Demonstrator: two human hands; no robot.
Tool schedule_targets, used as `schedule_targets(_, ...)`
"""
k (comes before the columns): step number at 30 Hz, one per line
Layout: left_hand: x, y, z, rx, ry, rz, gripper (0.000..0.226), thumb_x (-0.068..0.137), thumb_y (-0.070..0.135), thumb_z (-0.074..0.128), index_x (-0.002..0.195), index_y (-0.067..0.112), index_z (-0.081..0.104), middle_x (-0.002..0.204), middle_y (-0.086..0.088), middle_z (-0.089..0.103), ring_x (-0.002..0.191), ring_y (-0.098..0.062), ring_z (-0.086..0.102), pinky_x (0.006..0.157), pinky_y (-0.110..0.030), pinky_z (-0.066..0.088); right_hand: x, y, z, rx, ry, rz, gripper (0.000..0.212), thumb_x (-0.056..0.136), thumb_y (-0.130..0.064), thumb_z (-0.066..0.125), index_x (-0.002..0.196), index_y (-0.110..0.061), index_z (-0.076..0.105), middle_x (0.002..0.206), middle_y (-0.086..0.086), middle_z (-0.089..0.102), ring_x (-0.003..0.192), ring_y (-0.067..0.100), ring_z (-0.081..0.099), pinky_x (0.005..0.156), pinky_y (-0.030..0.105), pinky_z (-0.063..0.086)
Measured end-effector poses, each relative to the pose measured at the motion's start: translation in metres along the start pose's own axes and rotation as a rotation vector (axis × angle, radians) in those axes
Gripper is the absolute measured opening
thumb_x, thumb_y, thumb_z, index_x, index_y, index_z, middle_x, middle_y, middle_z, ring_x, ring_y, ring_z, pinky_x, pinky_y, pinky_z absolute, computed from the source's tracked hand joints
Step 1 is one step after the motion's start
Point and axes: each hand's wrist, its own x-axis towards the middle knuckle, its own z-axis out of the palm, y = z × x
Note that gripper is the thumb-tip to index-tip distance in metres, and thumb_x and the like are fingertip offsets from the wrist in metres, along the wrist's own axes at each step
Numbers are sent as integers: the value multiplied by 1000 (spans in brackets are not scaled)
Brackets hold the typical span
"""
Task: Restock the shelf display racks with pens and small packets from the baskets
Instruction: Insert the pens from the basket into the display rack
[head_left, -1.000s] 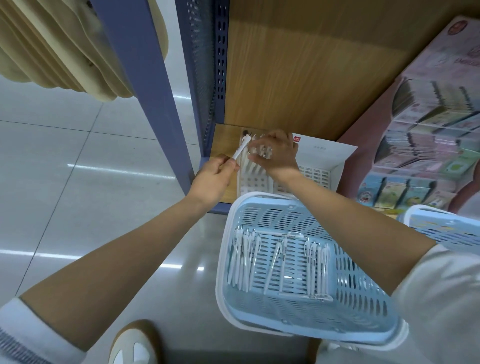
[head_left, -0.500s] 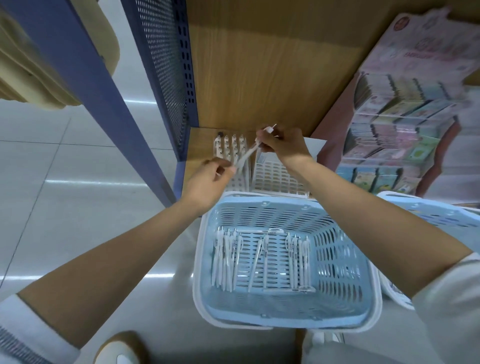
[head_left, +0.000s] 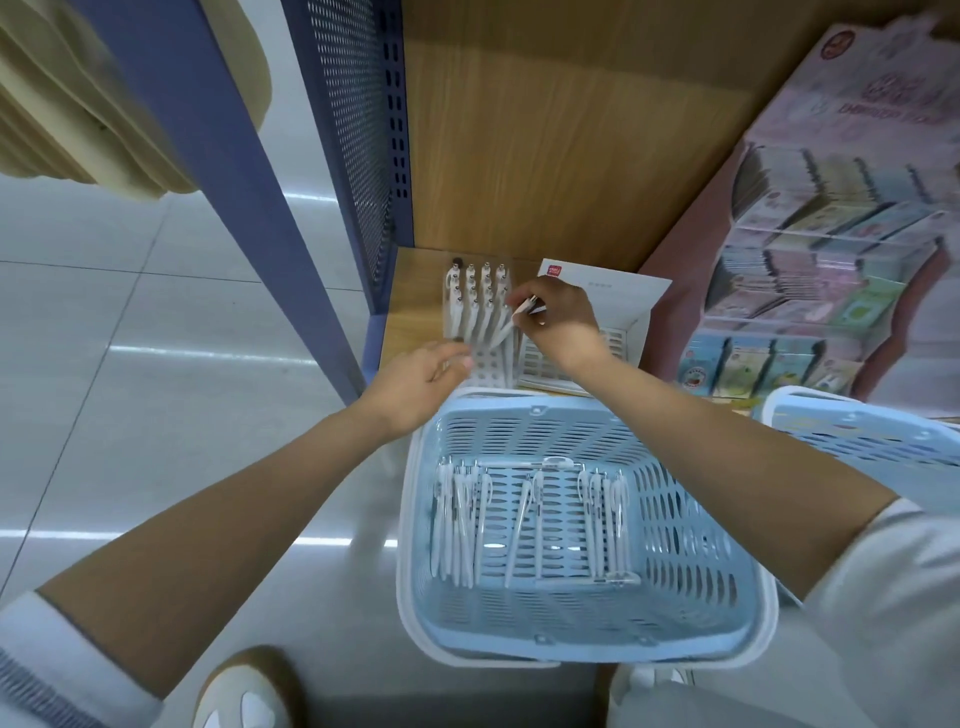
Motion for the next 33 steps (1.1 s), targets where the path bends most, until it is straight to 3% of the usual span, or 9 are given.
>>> schedule_targets(4, 18, 3, 1, 52, -27, -23, 53, 103, 40, 35, 153, 22, 26, 163, 4, 9, 147, -17, 20, 114, -29, 20, 4, 0, 3, -64, -2, -32, 22, 82, -1, 61, 97, -15, 69, 101, 4, 70, 88, 21, 66, 84, 37, 53)
schedule_targets(7, 26, 3, 5, 73, -58, -15, 58, 104, 40, 34, 155, 19, 16, 163, 7, -2, 147, -16, 18, 114, -29, 22, 5, 3, 4, -32, 52, -20, 23, 79, 1, 64, 97, -13, 69, 97, 2, 71, 81, 18, 66, 82, 33, 54)
schedule_targets(12, 31, -3, 5, -7, -54, 1, 58, 104, 38, 34, 155, 20, 13, 163, 8, 0, 148, -11, 10, 108, -18, 14, 6, 7, 1, -63, 39, -77, 22, 76, 2, 62, 92, -13, 67, 89, 0, 70, 74, 17, 65, 77, 35, 55)
schedule_targets(16, 31, -5, 4, -37, -45, -2, 57, 104, 39, 34, 155, 20, 16, 163, 8, 4, 149, -10, 9, 112, -20, 12, 7, 4, 7, -99, 1, -79, 30, 79, 3, 57, 103, -12, 64, 96, 3, 69, 81, 21, 65, 79, 31, 52)
schedule_targets(21, 27, -7, 2, -18, -11, 4, 54, 104, 39, 35, 154, 22, 22, 162, 12, 8, 140, -13, 33, 108, -23, 26, 5, 11, 13, -98, 77, -131, 19, 80, 2, 61, 97, -8, 66, 105, 11, 60, 79, 26, 64, 77, 39, 54)
schedule_targets(24, 27, -6, 2, -17, -10, 9, 54, 104, 38, 35, 154, 21, 22, 162, 12, 8, 140, -13, 33, 103, -21, 26, 7, 13, 14, -95, 63, -113, 13, 82, 0, 65, 93, -5, 70, 106, 13, 59, 79, 26, 63, 82, 40, 53)
schedule_targets(30, 31, -9, 2, -35, -5, 17, 54, 104, 38, 36, 154, 20, 23, 162, 13, 8, 142, -12, 29, 103, -19, 25, 7, 10, 13, 32, 131, -57, 20, 78, 2, 67, 94, -11, 65, 95, 1, 60, 77, 16, 63, 77, 29, 54)
schedule_targets(33, 34, -10, 3, -18, -5, 27, 56, 104, 38, 35, 154, 20, 21, 162, 13, 7, 145, -8, 21, 105, -17, 20, 8, 9, 13, 90, 134, -25, 17, 77, 0, 71, 88, -11, 65, 93, 4, 65, 77, 14, 65, 78, 26, 55)
